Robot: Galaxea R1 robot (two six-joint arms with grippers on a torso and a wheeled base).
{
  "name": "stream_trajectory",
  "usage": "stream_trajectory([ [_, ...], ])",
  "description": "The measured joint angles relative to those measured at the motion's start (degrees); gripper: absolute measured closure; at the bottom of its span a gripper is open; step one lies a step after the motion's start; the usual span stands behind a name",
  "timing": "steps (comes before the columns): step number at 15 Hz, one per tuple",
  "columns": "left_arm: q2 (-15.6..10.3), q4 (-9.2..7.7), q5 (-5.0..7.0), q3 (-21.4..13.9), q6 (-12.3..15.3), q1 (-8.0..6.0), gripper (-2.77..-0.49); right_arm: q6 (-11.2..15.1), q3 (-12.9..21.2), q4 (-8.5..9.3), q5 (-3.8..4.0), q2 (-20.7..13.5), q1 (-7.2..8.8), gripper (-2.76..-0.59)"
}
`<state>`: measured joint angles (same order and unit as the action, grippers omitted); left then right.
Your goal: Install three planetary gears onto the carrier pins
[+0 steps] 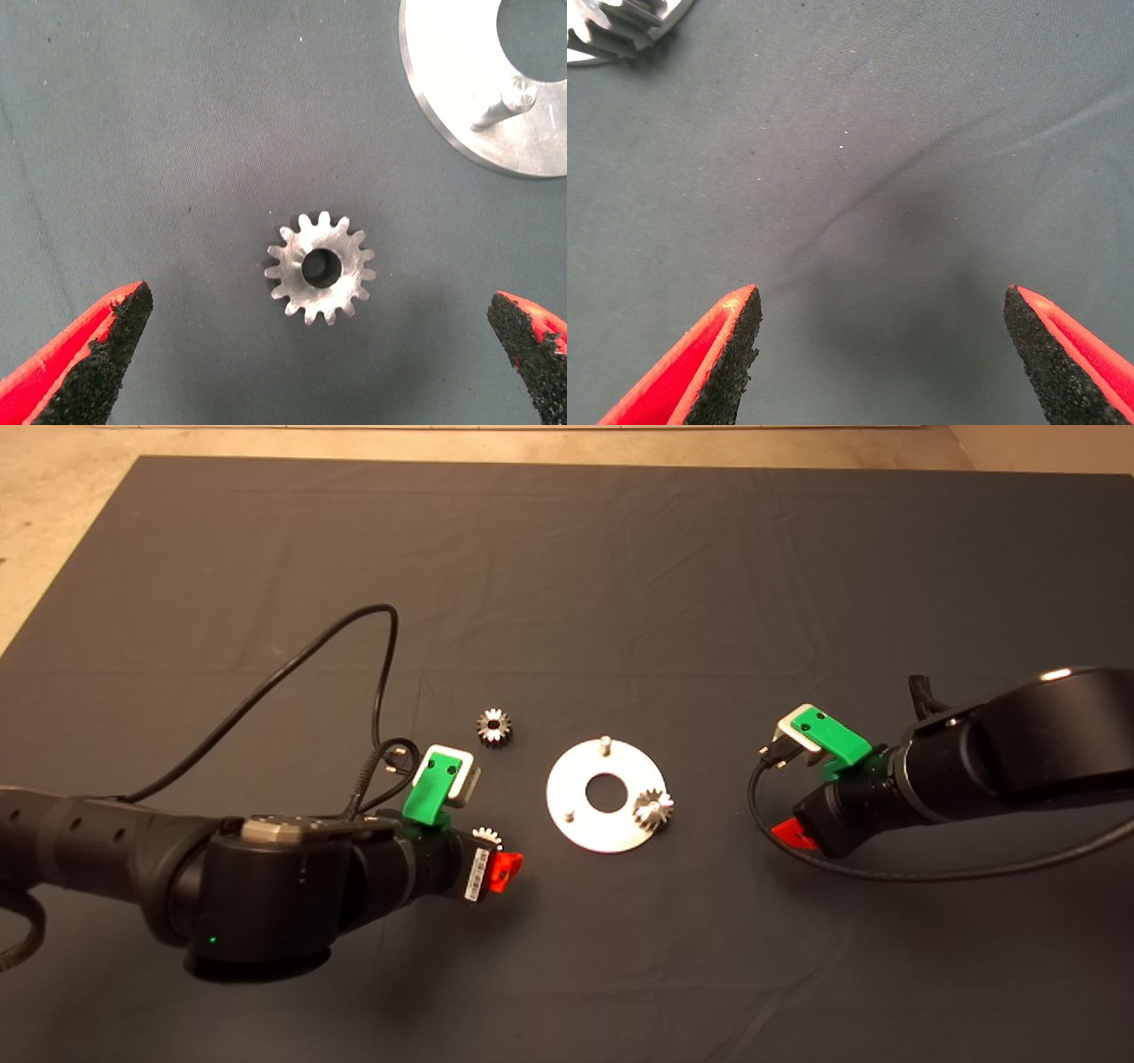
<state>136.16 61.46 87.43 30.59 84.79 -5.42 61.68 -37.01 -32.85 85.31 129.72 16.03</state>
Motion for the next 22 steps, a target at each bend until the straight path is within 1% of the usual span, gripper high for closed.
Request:
stream_trajectory([
  [1,0.0,0.27,-0.02,-0.4,0.0,0.0,-2.75,-0.1,-0.1,0.0,0.02,0.1,0.0,-2.02],
  [2,0.0,0.96,0.0,-1.1,0.0,0.0,-2.75,-0.2,-0.5,0.0,0.0,0.3,0.0,-2.02],
  [4,0.0,3.49,-0.02,-3.1,0.0,0.0,-2.75,-0.7,-1.3,-0.02,-0.02,0.5,0.0,-2.02],
  [6,0.0,6.73,-0.04,-3.7,0.0,0.02,-2.75,-0.8,-1.6,-0.05,-0.06,1.2,0.0,-2.02],
  [7,0.0,7.83,0.01,-3.7,0.0,0.05,-2.75,-0.8,-1.6,-0.05,-0.02,1.2,0.0,-2.02],
  [10,0.0,8.59,0.0,-3.8,0.0,0.22,-2.75,-0.8,-1.6,-0.09,-0.04,1.2,0.0,-2.02],
  [11,0.0,9.25,-0.02,-3.9,0.0,0.69,-2.75,-1.0,-1.6,-0.09,-0.06,1.2,0.0,-2.02],
  [12,0.0,9.64,-0.02,-4.0,0.0,1.73,-2.75,-1.0,-1.6,-0.09,-0.02,1.2,0.0,-2.02],
  [13,0.0,9.64,-0.02,-4.0,0.0,2.63,-2.75,-1.0,-1.7,-0.09,-0.04,1.2,0.0,-2.02],
  [15,0.0,9.92,0.0,-4.0,0.0,3.05,-2.75,-1.0,-1.9,-0.13,-0.06,1.2,0.0,-2.02],
  [17,0.1,10.45,-0.03,-4.0,0.0,4.39,-2.75,-1.0,-2.0,-0.13,-0.02,1.2,0.0,-2.02],
  [19,0.0,11.79,0.0,-4.0,-0.1,4.79,-2.75,-1.2,-2.0,-0.15,-0.04,1.3,0.01,-2.02],
  [21,0.0,12.41,0.0,-4.0,-0.2,4.83,-2.75,-1.2,-2.0,-0.16,-0.15,1.6,0.0,-2.02],
  [22,0.0,13.03,0.0,-4.0,-0.7,5.12,-2.75,-1.4,-2.0,-0.16,-0.09,1.6,0.0,-2.02],
])
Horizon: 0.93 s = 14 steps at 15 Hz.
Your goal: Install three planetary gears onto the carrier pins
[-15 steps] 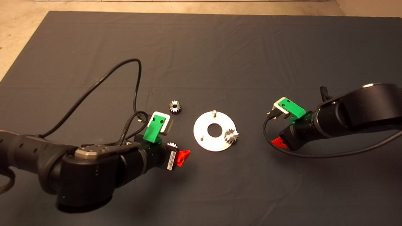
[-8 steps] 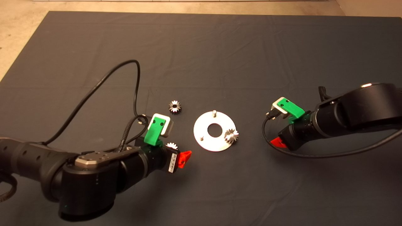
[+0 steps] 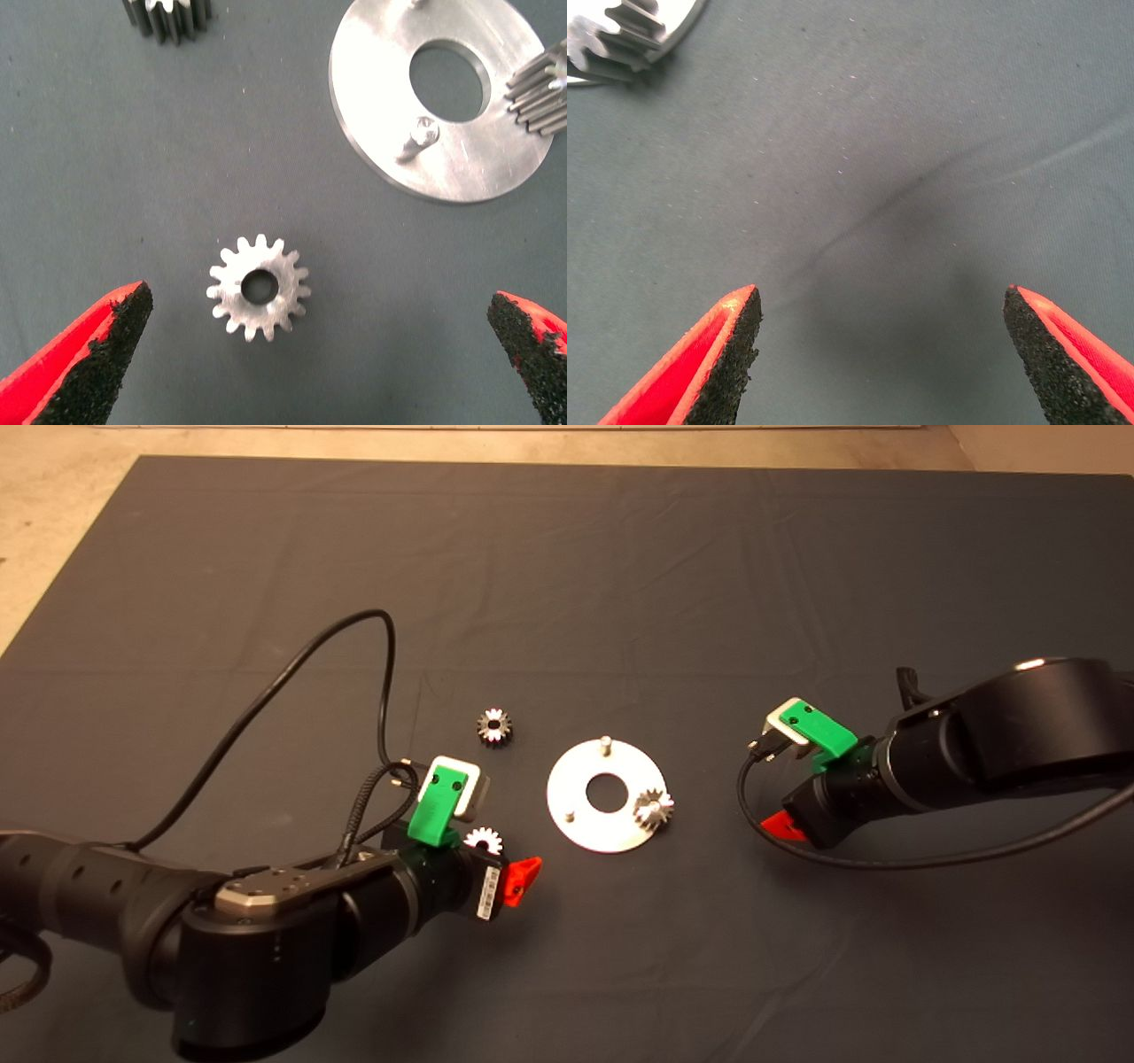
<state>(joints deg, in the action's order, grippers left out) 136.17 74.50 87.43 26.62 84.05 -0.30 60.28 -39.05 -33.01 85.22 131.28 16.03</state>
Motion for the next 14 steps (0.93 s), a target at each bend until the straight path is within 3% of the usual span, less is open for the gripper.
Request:
stream_trajectory([
  [2,0.1,1.18,0.0,0.0,-2.1,1.72,-2.75,-0.4,0.0,0.0,0.05,0.0,0.0,-2.02],
  [4,0.2,1.33,0.02,0.0,-4.3,2.01,-2.75,-0.5,0.0,0.0,-0.06,0.0,0.01,-2.02],
  [7,0.5,2.01,-0.05,0.0,-4.5,2.36,-2.75,-0.4,-0.1,0.0,0.05,0.1,0.0,-2.02],
  [9,0.6,2.69,0.0,0.0,-5.0,3.94,-2.75,-0.5,-0.1,0.02,0.05,0.3,0.0,-2.02],
  [12,0.6,3.72,0.0,0.0,-6.6,4.09,-2.75,-0.4,-0.1,0.0,0.09,0.3,-0.02,-2.02],
  [14,0.7,3.78,0.0,0.0,-6.6,4.1,-2.75,-0.4,2.2,-0.12,0.35,-0.2,-0.79,-2.02],
])
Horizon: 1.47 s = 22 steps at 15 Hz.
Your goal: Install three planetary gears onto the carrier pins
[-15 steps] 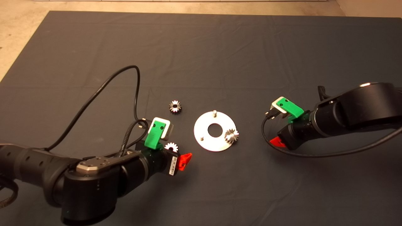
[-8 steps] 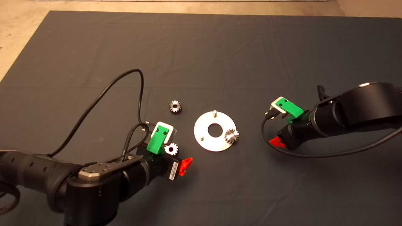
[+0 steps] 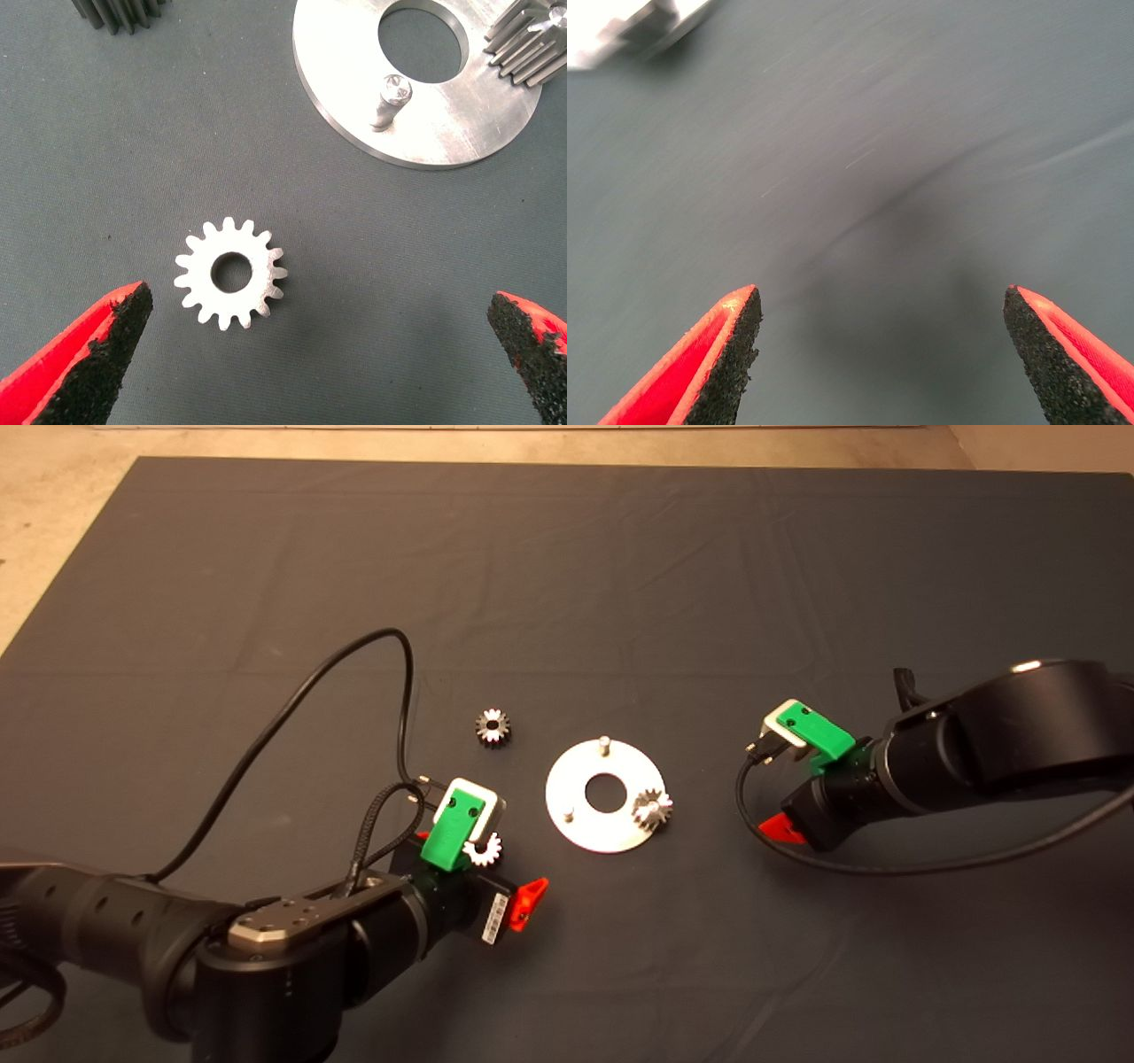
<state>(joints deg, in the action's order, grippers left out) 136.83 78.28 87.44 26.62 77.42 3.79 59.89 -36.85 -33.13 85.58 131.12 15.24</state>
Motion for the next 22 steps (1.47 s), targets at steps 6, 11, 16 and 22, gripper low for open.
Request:
stream_trajectory([
  [6,0.0,0.0,0.0,0.0,-0.2,-0.02,-2.75,7.9,12.6,-1.84,0.04,-1.1,-4.35,-2.02],
  [11,-0.2,0.0,0.02,0.0,-0.2,0.0,-2.75,9.6,14.6,-7.69,0.45,-4.1,-8.71,-2.02],
  [16,-0.2,2.52,0.04,0.8,-0.2,0.04,-2.75,9.6,14.8,-9.33,0.59,-4.7,-10.14,-2.02],
  [22,-0.9,4.24,-3.98,4.0,-0.2,1.58,-2.75,9.6,14.8,-9.51,0.61,-4.8,-9.98,-2.02],
])
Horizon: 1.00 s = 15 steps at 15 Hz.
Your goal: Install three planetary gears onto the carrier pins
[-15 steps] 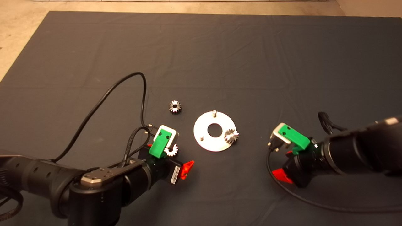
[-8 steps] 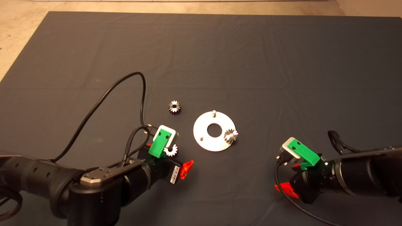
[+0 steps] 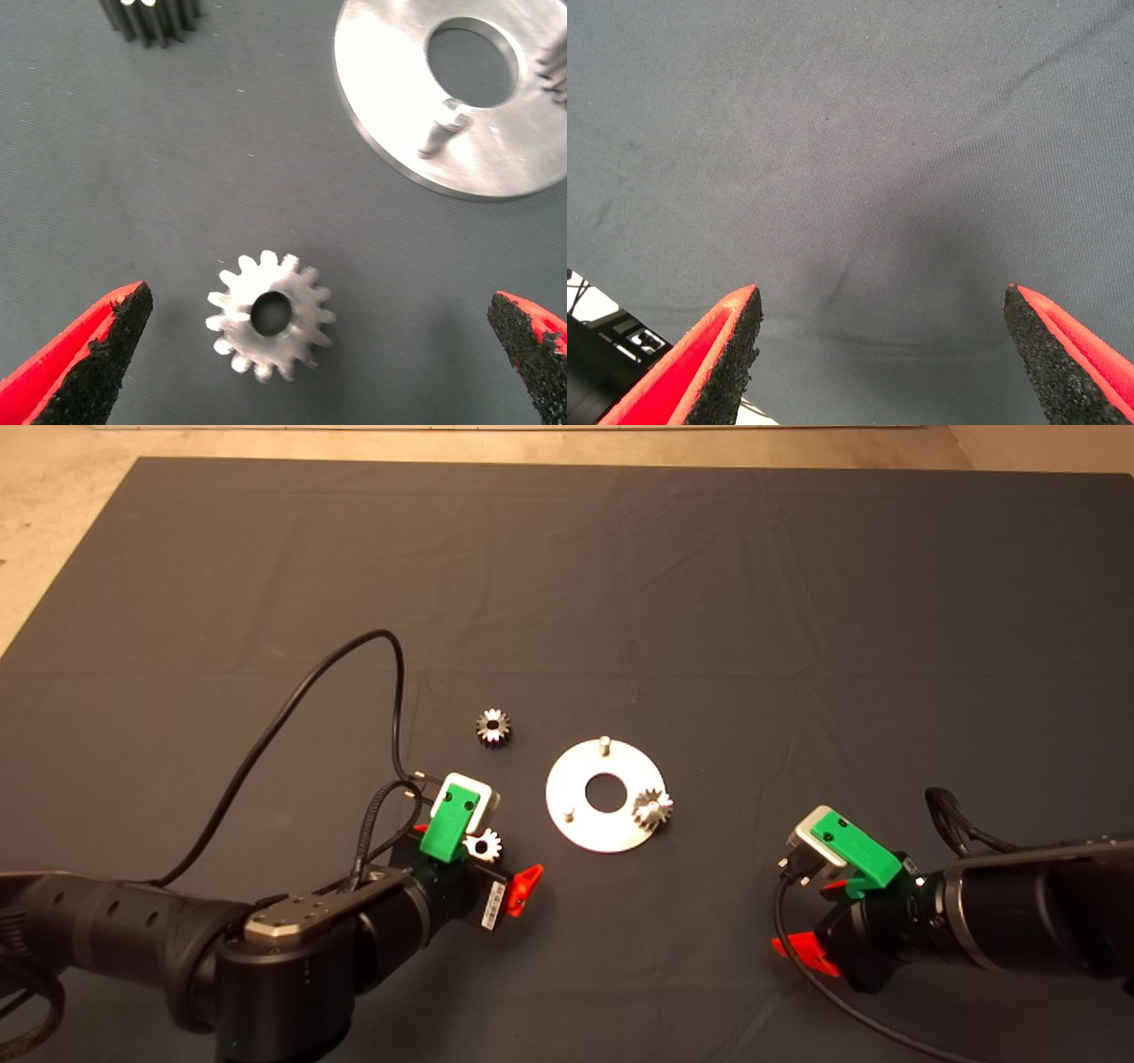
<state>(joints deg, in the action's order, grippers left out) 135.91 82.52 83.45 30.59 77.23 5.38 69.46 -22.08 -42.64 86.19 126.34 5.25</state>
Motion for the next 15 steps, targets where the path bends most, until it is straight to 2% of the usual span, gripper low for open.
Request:
stream_trajectory([
  [2,-0.2,0.15,-0.16,0.3,0.0,0.16,-2.75,0.0,0.0,0.0,0.05,0.0,0.0,-2.02],
  [5,-0.2,0.44,-0.57,0.9,0.0,1.4,-2.75,0.0,0.0,-0.01,0.01,-0.1,0.0,-2.02],
  [9,-0.7,1.37,-0.83,1.2,0.0,1.57,-2.75,0.0,0.0,-0.02,0.0,-0.4,0.0,-2.02],
  [12,-1.5,2.6,-1.01,1.2,0.0,3.24,-2.75,0.0,0.0,0.0,0.0,-0.5,0.0,-2.02],
  [15,-2.0,3.04,-3.55,1.8,0.0,3.27,-2.75,0.0,0.0,0.0,-0.02,-0.5,0.01,-2.02],
])
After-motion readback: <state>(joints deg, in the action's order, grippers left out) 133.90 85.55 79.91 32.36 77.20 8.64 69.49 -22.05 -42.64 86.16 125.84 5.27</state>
